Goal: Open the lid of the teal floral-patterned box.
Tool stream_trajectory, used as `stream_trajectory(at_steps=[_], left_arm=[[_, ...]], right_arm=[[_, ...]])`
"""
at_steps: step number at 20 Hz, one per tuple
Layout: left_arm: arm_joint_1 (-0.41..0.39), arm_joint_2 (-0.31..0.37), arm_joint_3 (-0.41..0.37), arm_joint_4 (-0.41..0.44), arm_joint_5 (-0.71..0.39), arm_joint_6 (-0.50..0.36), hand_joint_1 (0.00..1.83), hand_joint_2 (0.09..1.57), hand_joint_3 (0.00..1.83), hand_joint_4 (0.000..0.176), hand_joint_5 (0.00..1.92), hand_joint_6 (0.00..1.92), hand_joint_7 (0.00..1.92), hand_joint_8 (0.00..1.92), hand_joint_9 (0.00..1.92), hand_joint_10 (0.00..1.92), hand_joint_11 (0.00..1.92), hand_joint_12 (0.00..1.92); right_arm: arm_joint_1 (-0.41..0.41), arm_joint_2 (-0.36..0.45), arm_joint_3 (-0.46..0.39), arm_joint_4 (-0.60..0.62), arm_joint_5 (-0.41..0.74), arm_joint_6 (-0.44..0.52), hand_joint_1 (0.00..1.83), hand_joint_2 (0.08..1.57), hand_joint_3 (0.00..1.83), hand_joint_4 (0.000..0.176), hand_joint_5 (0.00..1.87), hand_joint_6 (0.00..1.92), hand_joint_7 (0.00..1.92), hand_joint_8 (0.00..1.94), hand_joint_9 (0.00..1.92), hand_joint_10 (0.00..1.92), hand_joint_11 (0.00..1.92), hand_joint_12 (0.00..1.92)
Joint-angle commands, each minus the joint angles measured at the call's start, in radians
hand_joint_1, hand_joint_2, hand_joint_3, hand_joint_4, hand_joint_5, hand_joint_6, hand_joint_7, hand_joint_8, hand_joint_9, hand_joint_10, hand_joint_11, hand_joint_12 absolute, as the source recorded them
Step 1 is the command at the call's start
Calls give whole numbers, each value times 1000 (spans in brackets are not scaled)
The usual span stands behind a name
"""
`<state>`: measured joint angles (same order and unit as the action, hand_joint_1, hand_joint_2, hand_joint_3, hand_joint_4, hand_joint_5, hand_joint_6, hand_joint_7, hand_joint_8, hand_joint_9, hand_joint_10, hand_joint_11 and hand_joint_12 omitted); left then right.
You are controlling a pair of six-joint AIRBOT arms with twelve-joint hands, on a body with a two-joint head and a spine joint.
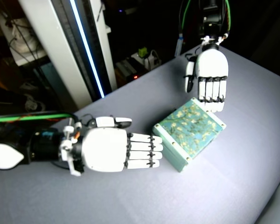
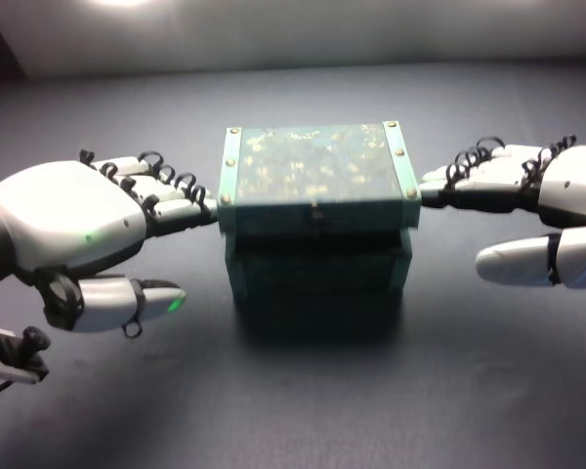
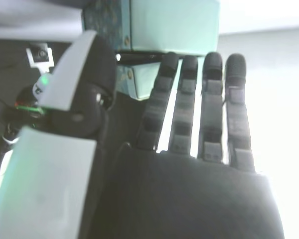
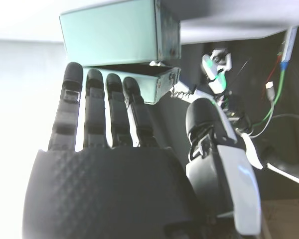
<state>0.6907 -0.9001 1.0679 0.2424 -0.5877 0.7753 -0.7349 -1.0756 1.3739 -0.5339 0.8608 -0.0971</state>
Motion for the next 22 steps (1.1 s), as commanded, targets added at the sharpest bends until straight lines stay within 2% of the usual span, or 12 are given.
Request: stream_trajectory(at_steps=[1, 2, 3, 5, 6, 10, 12, 14, 16, 17, 20, 22], left_arm=[[-17, -10, -3, -19, -230, -13, 366, 1413, 4, 0, 153, 0, 261, 1, 552, 12, 347, 964], [-17, -14, 0, -35, -247, -12, 318, 1439, 10, 0, 112, 1, 190, 0, 311, 2, 193, 899], [-17, -17, 2, -47, -260, -12, 295, 1459, 4, 0, 90, 0, 134, 0, 215, 0, 101, 793], [-16, -21, 3, -71, -283, -5, 352, 1458, 0, 0, 31, 0, 82, 0, 160, 0, 12, 731], [-15, -23, 3, -79, -293, 1, 300, 1452, 0, 0, 8, 0, 32, 7, 85, 18, 2, 493], [-12, -25, 3, -100, -313, 6, 289, 1423, 0, 0, 23, 0, 57, 4, 89, 3, 0, 397], [-11, -25, 2, -113, -323, 16, 273, 1419, 0, 0, 38, 1, 88, 1, 136, 3, 0, 536], [-15, -28, 4, -126, -328, 30, 251, 1425, 1, 0, 58, 4, 94, 4, 136, 6, 0, 516], [-22, -34, 11, -133, -324, 38, 195, 1428, 3, 0, 53, 0, 96, 2, 130, 0, 0, 448], [-27, -38, 16, -139, -321, 42, 129, 1423, 2, 0, 43, 0, 74, 4, 92, 7, 0, 312], [-42, -59, 38, -177, -319, 68, 85, 1381, 0, 0, 36, 7, 39, 4, 47, 1, 0, 100], [-52, -69, 49, -204, -321, 87, 2, 1305, 0, 0, 103, 9, 102, 9, 93, 10, 33, 92]], right_arm=[[18, -9, -8, 42, 196, 12, 0, 1384, 0, 0, 168, 8, 140, 4, 118, 3, 0, 321], [18, -9, -7, 50, 200, 12, 0, 1377, 0, 0, 165, 3, 144, 2, 119, 2, 0, 344], [18, -9, -6, 55, 202, 12, 0, 1359, 0, 0, 160, 1, 135, 2, 111, 1, 0, 379], [18, -10, -6, 66, 206, 8, 0, 1350, 0, 0, 164, 1, 141, 3, 101, 0, 0, 417], [18, -12, -6, 74, 209, 5, 0, 1348, 0, 0, 174, 4, 164, 11, 114, 5, 0, 421], [18, -13, -6, 98, 217, -2, 0, 1315, 0, 0, 190, 4, 188, 6, 132, 4, 0, 350], [18, -13, -6, 110, 221, -6, 0, 1281, 0, 0, 199, 0, 187, 1, 149, 0, 0, 411], [18, -13, -6, 122, 230, -8, 0, 1255, 0, 0, 202, 1, 190, 2, 174, 10, 27, 430], [18, -13, -6, 129, 235, -12, 0, 1269, 2, 0, 228, 1, 210, 1, 185, 1, 0, 534], [18, -13, -6, 136, 238, -17, 0, 1274, 3, 0, 228, 0, 210, 0, 178, 0, 0, 538], [18, -13, -5, 173, 248, -38, 0, 1336, 22, 0, 243, 1, 231, 3, 179, 0, 0, 472], [18, -10, -5, 191, 252, -48, 0, 1337, 7, 0, 235, 0, 190, 0, 149, 0, 0, 389]])
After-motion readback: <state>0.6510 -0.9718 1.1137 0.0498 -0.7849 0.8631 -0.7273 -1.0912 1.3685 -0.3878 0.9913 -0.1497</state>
